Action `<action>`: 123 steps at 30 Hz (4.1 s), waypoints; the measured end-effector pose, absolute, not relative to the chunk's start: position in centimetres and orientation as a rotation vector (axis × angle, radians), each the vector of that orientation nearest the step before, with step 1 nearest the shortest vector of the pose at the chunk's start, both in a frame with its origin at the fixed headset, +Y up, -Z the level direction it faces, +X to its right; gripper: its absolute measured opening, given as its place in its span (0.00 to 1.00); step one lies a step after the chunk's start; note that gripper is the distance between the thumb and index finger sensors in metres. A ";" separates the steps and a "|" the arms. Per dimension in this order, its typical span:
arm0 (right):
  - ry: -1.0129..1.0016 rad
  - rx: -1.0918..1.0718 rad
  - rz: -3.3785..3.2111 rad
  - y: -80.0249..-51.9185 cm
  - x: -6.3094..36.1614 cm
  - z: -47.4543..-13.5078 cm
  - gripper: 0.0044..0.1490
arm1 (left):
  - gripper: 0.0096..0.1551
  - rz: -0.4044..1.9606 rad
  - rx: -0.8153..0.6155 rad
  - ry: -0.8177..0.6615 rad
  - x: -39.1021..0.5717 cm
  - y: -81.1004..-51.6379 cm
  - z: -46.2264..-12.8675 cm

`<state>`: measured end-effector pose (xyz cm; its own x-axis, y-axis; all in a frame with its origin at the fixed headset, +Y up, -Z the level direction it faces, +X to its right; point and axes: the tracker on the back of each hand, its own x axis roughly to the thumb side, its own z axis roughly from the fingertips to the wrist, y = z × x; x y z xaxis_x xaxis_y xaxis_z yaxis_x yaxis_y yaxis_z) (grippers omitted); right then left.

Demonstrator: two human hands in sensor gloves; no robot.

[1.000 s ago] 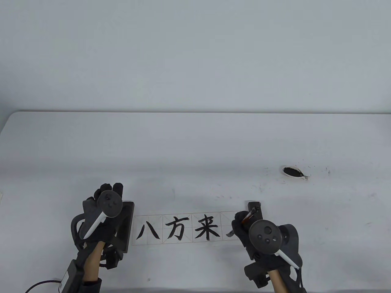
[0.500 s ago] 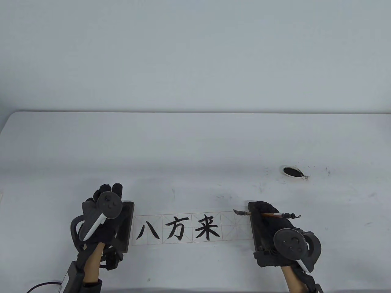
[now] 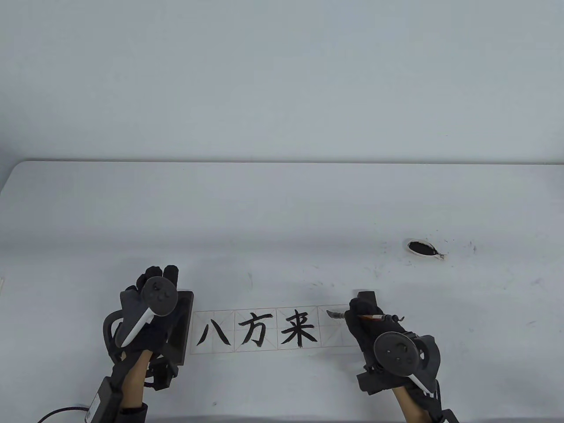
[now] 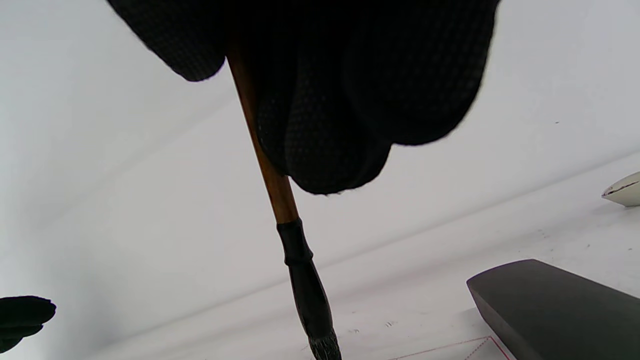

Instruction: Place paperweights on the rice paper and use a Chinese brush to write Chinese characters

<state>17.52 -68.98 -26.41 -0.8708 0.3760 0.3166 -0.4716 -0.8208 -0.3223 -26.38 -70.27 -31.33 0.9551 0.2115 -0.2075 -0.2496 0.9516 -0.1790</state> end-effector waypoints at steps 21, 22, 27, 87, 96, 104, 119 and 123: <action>-0.471 0.364 2.624 -68.5 17.4 -26.3 0.24 | 0.48 0.230 -0.218 0.191 -26.3 -70.3 -31.4; -0.482 0.358 2.618 -68.4 17.5 -26.3 0.24 | 0.48 0.229 -0.218 0.191 -26.3 -70.3 -31.4; -0.499 0.322 2.593 -68.5 17.9 -26.6 0.26 | 0.48 0.228 -0.218 0.190 -26.3 -70.4 -31.4; -0.422 0.332 2.666 -68.6 18.0 -26.6 0.26 | 0.48 0.221 -0.233 0.191 -26.3 -70.5 -31.4; -0.313 0.391 2.610 -68.0 18.0 -26.1 0.25 | 0.48 0.222 -0.239 0.197 -26.3 -70.5 -31.4; -0.382 0.339 2.539 -67.3 19.1 -25.7 0.25 | 0.48 0.222 -0.241 0.198 -26.4 -70.5 -31.4; -0.348 0.345 2.669 -68.0 18.5 -26.0 0.26 | 0.48 0.215 -0.243 0.195 -26.2 -70.5 -31.4; -0.352 0.333 2.700 -67.8 18.7 -26.0 0.25 | 0.48 0.217 -0.243 0.196 -26.3 -70.5 -31.4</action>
